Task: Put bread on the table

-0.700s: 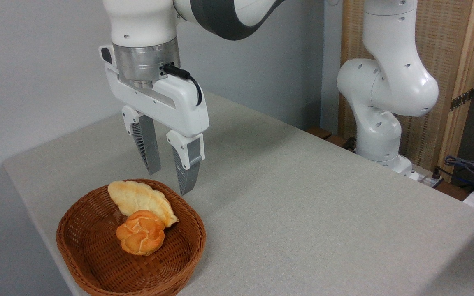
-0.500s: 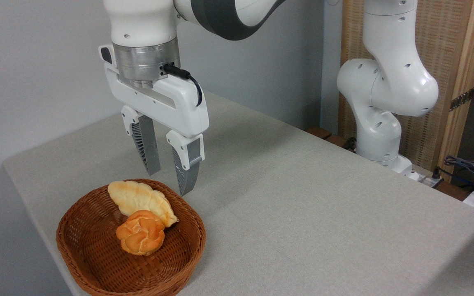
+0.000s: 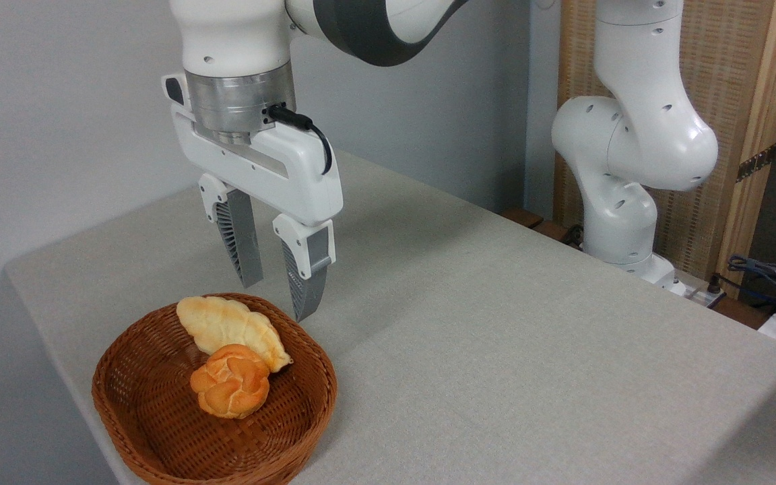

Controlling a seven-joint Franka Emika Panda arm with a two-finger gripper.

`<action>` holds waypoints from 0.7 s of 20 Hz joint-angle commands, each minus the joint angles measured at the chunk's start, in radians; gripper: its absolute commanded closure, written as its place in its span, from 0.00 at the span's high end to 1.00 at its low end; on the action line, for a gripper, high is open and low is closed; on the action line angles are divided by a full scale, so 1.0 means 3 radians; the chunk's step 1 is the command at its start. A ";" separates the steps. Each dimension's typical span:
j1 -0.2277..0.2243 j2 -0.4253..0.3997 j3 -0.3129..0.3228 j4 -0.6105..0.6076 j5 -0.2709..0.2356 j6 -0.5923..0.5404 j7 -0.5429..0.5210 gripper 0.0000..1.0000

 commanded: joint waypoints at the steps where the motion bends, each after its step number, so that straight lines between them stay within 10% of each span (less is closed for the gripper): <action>1: 0.0004 0.0014 0.0020 0.0041 -0.0064 0.0036 0.0014 1.00; 14: 0.0009 0.0024 -0.0010 0.0021 -0.0039 0.0240 0.0014 1.00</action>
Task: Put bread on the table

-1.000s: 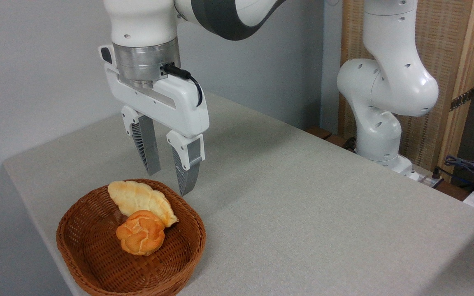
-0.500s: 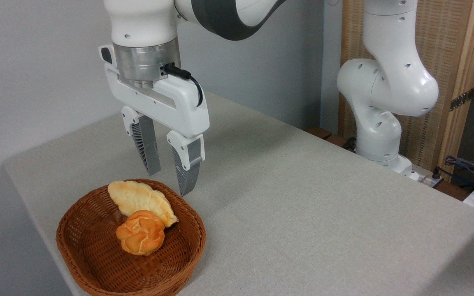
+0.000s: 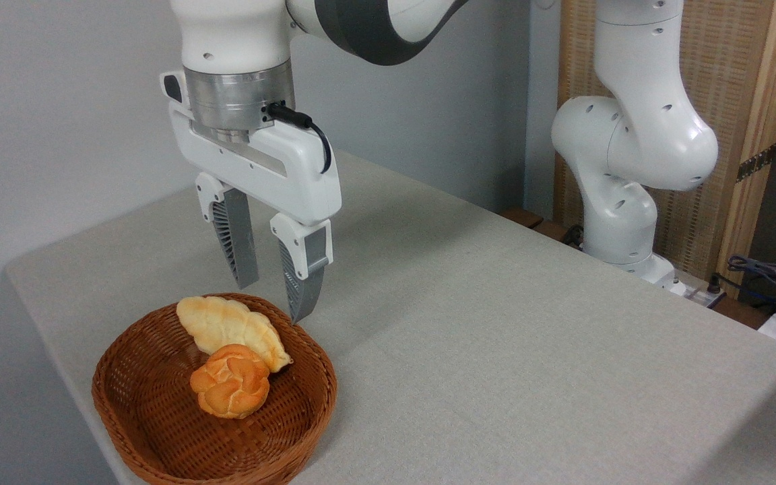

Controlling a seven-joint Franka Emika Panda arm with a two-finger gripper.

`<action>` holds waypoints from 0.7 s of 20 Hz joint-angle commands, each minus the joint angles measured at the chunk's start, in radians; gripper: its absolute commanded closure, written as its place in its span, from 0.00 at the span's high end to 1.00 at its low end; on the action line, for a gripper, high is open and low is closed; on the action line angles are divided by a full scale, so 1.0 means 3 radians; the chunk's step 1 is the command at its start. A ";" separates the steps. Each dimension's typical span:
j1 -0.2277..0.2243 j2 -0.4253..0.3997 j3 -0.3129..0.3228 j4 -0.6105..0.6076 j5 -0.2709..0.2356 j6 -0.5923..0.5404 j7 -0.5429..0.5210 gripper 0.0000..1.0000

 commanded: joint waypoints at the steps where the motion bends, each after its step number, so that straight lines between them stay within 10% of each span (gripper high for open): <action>1: -0.0007 0.0029 -0.0013 0.0003 -0.0039 0.0207 0.0014 1.00; 7: -0.0059 0.0187 -0.0100 0.0003 0.0017 0.0381 0.0120 1.00; 14: -0.0217 0.0422 -0.0212 0.0003 0.0472 0.0391 0.0581 1.00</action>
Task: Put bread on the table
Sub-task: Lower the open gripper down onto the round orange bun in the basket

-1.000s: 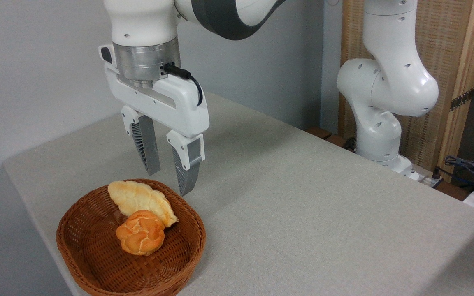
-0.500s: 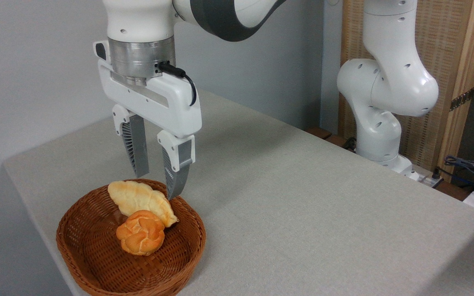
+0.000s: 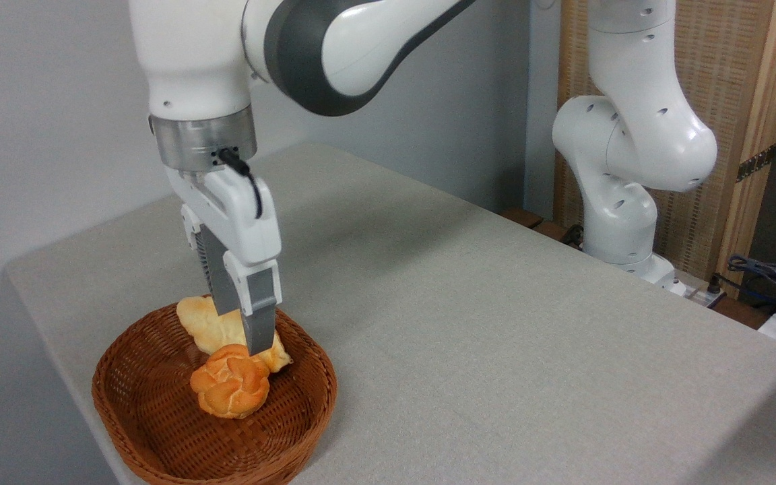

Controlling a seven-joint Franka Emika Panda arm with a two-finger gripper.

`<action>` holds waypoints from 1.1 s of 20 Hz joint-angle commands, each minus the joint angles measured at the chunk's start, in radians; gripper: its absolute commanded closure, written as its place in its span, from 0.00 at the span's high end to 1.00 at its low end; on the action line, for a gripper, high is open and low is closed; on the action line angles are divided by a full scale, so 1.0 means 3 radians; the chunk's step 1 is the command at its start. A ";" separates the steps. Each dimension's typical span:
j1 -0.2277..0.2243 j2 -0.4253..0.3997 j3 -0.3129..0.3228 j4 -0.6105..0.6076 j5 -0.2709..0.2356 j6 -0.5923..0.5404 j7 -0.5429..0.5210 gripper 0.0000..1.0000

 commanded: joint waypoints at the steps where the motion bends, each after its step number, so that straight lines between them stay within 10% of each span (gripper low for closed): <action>1: -0.0111 0.0154 -0.0076 0.0013 0.0322 0.0051 0.0159 1.00; 22: -0.0214 0.0554 -0.0179 0.0008 0.1079 0.0389 0.0190 1.00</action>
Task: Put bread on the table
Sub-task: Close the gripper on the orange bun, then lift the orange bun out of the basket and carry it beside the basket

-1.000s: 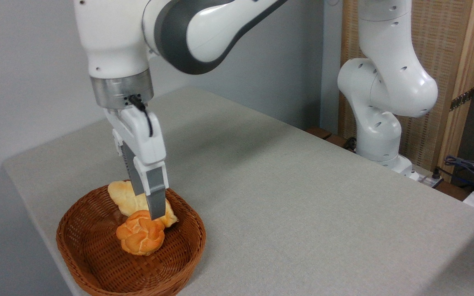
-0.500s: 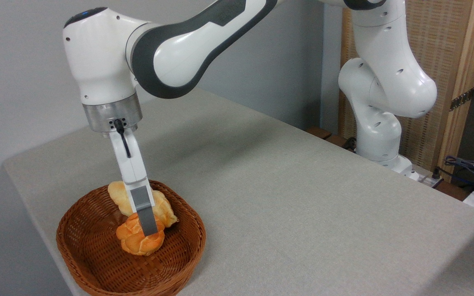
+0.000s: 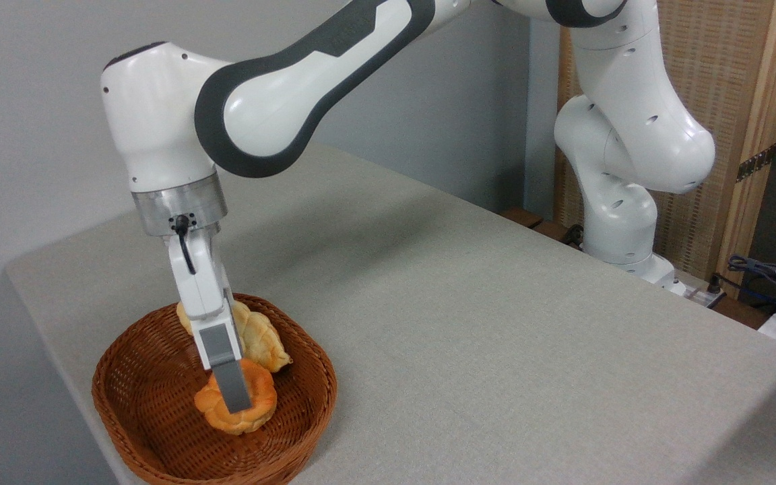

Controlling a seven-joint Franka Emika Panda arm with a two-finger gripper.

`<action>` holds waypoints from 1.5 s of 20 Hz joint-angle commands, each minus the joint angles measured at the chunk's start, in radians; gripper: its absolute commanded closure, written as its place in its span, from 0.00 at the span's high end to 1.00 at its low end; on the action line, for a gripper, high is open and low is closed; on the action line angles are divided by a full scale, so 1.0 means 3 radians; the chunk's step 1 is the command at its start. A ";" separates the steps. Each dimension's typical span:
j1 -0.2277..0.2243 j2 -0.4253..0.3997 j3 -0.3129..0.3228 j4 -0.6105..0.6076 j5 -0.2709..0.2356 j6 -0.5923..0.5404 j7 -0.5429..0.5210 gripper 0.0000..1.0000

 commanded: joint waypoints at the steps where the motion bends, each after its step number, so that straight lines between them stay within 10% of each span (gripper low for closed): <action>1: 0.0012 0.0034 -0.0016 0.0010 0.0069 0.0080 0.0052 1.00; 8: 0.0007 0.0034 -0.0021 0.0000 0.0069 0.0080 0.0150 0.08; 30: 0.0068 -0.0298 0.0041 0.0020 -0.0206 -0.0185 0.0098 0.10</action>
